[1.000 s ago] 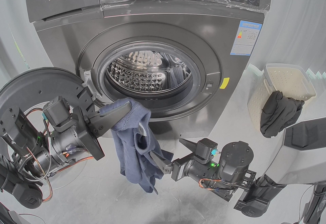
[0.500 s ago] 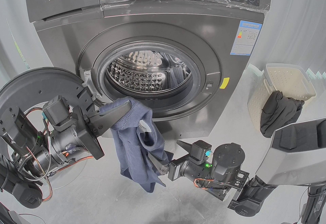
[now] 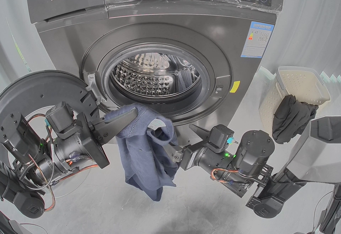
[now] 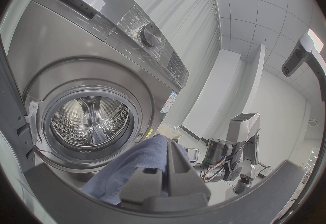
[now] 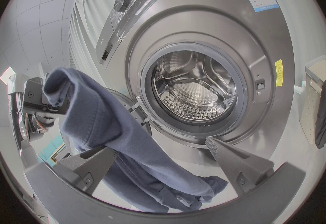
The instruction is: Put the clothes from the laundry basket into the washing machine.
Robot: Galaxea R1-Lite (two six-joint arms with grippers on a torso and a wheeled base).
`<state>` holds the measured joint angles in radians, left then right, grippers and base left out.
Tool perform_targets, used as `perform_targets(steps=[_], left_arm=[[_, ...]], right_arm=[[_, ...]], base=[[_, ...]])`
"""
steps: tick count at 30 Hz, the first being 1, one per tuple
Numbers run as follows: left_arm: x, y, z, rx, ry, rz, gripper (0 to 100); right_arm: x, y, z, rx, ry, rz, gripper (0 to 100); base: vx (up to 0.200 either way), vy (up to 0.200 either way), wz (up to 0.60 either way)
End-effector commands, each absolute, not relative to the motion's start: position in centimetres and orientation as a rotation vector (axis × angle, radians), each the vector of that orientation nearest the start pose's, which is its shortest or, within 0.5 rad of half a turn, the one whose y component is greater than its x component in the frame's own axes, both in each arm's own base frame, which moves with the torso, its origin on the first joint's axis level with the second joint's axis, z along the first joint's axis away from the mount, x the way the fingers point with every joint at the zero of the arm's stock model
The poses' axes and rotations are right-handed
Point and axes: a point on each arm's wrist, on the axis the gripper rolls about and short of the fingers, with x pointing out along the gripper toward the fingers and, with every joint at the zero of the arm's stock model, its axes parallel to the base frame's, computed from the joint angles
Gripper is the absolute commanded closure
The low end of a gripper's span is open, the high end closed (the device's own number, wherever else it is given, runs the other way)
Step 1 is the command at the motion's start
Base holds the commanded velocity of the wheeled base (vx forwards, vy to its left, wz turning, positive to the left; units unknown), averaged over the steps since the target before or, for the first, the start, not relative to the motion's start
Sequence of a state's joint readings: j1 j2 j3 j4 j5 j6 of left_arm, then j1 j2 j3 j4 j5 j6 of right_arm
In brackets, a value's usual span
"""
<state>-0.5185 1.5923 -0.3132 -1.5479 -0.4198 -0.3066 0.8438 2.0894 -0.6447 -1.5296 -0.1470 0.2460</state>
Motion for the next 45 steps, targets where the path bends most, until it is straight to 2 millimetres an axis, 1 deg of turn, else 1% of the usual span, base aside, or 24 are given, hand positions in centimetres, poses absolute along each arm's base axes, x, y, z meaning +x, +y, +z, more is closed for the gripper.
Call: perform_targets(steps=[1, 7, 10, 12, 17, 19, 20, 22, 25, 28, 29, 30, 34, 38, 41, 45], left_arm=[[19.2, -12.0, 18.1, -0.3, -0.129, -0.967, 100], [19.3, -12.0, 18.2, -0.304, -0.132, -0.967, 100], [19.2, -12.0, 18.1, -0.305, -0.129, -0.968, 100], [19.3, -12.1, 18.0, -0.303, -0.126, -0.969, 100], [19.3, -12.0, 18.1, -0.303, -0.129, -0.968, 100], [19.2, -12.0, 18.1, -0.304, -0.13, -0.966, 100], [19.2, -12.0, 18.1, -0.304, -0.132, -0.967, 100], [19.2, -12.0, 18.1, -0.305, -0.132, -0.968, 100], [19.3, -12.0, 18.1, -0.304, -0.132, -0.967, 100], [19.3, -12.0, 18.2, -0.305, -0.134, -0.967, 100], [19.4, -12.0, 18.1, -0.304, -0.129, -0.965, 100], [19.4, -12.0, 18.1, -0.304, -0.131, -0.965, 100], [19.7, -11.9, 18.0, -0.303, -0.126, -0.949, 100], [20.3, -11.7, 18.0, -0.3, -0.133, -0.929, 100], [20.4, -11.7, 18.0, -0.3, -0.134, -0.925, 100], [20.5, -11.6, 18.0, -0.301, -0.135, -0.919, 100]], right_arm=[[22.9, 25.2, 11.1, 0.28, 0.006, 0.712, 0], [22.1, 25.6, 9.4, 0.251, 0.064, 0.761, 0], [22.4, 26.0, 9.2, 0.251, 0.061, 0.764, 0], [22.6, 26.3, 9.5, 0.256, 0.044, 0.768, 0], [23.5, 26.1, 9.9, 0.267, 0.02, 0.732, 0], [25.1, 24.4, 10.1, 0.272, 0.005, 0.664, 0], [25.4, 24.1, 10.2, 0.273, 0.0, 0.652, 0], [26.4, 22.8, 10.4, 0.273, -0.009, 0.607, 0], [26.8, 21.8, 10.6, 0.273, -0.013, 0.578, 0], [26.5, 21.6, 10.7, 0.269, -0.009, 0.579, 0], [25.8, 21.7, 10.8, 0.269, -0.006, 0.592, 0], [25.8, 21.7, 10.9, 0.269, -0.005, 0.596, 0], [23.4, 21.8, 11.5, 0.27, 0.012, 0.645, 0], [21.7, 21.0, 11.1, 0.262, 0.057, 0.66, 0], [21.1, 20.4, 11.1, 0.263, 0.072, 0.659, 0], [20.2, 19.7, 11.8, 0.267, 0.064, 0.67, 0]], base=[[0.0, 0.0, 0.0], [0.0, 0.0, 0.0], [0.0, 0.0, 0.0], [0.0, 0.0, 0.0], [0.0, 0.0, 0.0], [0.0, 0.0, 0.0], [0.0, 0.0, 0.0], [0.0, 0.0, 0.0], [0.0, 0.0, 0.0], [0.0, 0.0, 0.0], [0.0, 0.0, 0.0], [0.0, 0.0, 0.0], [0.0, 0.0, 0.0], [0.0, 0.0, 0.0], [0.0, 0.0, 0.0], [0.0, 0.0, 0.0]])
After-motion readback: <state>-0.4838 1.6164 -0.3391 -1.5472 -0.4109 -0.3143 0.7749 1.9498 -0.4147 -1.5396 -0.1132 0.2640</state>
